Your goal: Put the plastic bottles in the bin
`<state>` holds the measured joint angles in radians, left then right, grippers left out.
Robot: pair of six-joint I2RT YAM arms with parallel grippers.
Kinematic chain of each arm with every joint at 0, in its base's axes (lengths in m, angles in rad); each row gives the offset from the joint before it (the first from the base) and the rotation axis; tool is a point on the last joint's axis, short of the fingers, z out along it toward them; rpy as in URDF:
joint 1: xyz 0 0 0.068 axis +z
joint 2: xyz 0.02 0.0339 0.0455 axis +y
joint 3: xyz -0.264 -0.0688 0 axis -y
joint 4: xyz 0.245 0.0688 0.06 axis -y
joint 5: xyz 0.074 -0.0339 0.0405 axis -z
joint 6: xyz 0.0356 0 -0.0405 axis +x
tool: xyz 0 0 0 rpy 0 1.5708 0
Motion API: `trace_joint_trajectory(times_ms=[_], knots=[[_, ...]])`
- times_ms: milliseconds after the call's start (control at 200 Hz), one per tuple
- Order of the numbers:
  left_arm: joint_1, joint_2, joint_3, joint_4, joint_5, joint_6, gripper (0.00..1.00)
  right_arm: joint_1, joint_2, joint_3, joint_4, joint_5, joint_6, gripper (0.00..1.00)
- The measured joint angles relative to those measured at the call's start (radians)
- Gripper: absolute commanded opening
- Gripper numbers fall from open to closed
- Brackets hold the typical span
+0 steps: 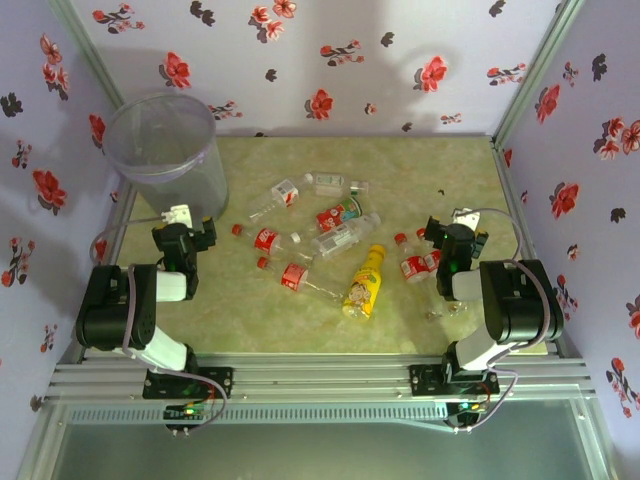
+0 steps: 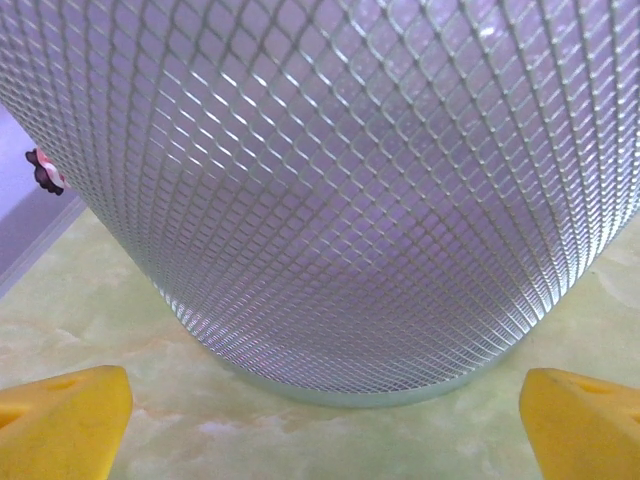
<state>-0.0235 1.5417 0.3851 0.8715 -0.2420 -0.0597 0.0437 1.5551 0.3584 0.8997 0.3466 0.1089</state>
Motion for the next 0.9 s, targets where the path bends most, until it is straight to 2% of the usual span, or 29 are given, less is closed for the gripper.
trace_joint_trajectory(times_ms=[135,225,310,375,495,580,760,900], knots=[[0.000,-0.090,0.015,-0.113,0.006,0.000,1.00,-0.013,-0.024,0.017,-0.040,-0.027,0.000,0.99],[-0.002,-0.216,0.029,-0.209,-0.010,-0.005,1.00,-0.013,-0.098,0.042,-0.164,-0.035,0.000,0.99],[-0.007,-0.358,0.082,-0.362,-0.034,-0.034,1.00,-0.013,-0.224,0.115,-0.343,-0.036,0.000,0.99],[-0.013,-0.444,0.156,-0.495,-0.047,-0.072,1.00,-0.013,-0.300,0.243,-0.531,-0.037,0.009,0.99],[-0.040,-0.539,0.323,-0.751,-0.058,-0.172,1.00,-0.013,-0.351,0.515,-0.875,-0.060,0.062,0.99],[-0.080,-0.574,0.402,-0.912,-0.049,-0.240,1.00,-0.013,-0.371,0.630,-1.092,-0.118,0.096,0.99],[-0.178,-0.603,0.414,-1.145,0.038,-0.382,0.99,0.018,-0.360,0.701,-1.508,-0.263,0.140,0.94],[-0.251,-0.606,0.388,-1.220,0.100,-0.485,0.99,0.076,-0.337,0.697,-1.693,-0.332,0.159,0.89]])
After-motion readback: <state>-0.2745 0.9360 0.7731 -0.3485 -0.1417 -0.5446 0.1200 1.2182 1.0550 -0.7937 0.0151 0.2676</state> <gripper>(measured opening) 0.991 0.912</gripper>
